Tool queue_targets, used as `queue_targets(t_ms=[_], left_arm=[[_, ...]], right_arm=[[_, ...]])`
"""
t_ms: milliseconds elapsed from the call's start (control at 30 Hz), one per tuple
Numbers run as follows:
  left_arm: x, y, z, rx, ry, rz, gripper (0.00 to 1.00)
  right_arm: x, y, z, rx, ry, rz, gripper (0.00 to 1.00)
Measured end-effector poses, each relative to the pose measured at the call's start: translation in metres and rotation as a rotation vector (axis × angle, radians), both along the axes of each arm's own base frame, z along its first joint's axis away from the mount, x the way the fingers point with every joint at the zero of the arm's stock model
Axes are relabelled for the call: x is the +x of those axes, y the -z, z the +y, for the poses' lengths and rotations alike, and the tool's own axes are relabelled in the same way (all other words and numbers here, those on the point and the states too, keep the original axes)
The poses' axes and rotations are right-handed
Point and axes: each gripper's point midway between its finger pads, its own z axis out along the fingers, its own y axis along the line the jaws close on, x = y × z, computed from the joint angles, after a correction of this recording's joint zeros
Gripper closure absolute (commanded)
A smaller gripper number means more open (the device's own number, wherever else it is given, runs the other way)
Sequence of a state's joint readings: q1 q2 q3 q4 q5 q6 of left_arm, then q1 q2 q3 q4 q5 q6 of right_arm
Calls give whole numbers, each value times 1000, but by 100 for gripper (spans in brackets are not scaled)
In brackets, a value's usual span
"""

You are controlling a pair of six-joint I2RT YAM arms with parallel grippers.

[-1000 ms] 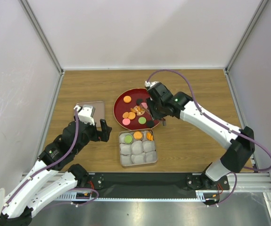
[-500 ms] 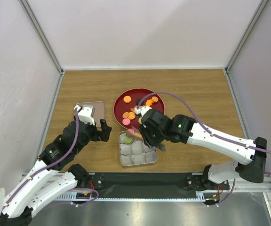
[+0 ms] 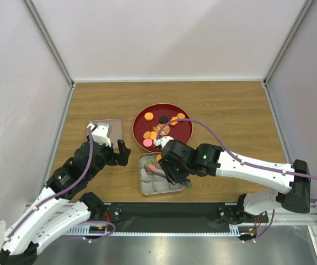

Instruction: Pack the cookies

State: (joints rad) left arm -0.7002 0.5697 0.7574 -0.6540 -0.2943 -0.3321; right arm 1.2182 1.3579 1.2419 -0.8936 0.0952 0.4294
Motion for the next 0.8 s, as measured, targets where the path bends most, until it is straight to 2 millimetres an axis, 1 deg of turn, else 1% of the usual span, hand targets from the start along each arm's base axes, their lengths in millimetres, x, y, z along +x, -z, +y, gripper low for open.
queue_targets(t_ms=[233, 467, 600, 800], left_arm=[[0, 0, 0, 0, 0, 0, 0], [0, 0, 0, 0, 0, 0, 0], [0, 0, 0, 0, 0, 0, 0], [0, 0, 0, 0, 0, 0, 0]], right_arm=[[-6, 4, 10, 22, -18, 17, 65], [-8, 12, 13, 18, -22, 32, 63], [-9, 15, 12, 11, -24, 39, 58], [-9, 19, 13, 0, -26, 46, 54]])
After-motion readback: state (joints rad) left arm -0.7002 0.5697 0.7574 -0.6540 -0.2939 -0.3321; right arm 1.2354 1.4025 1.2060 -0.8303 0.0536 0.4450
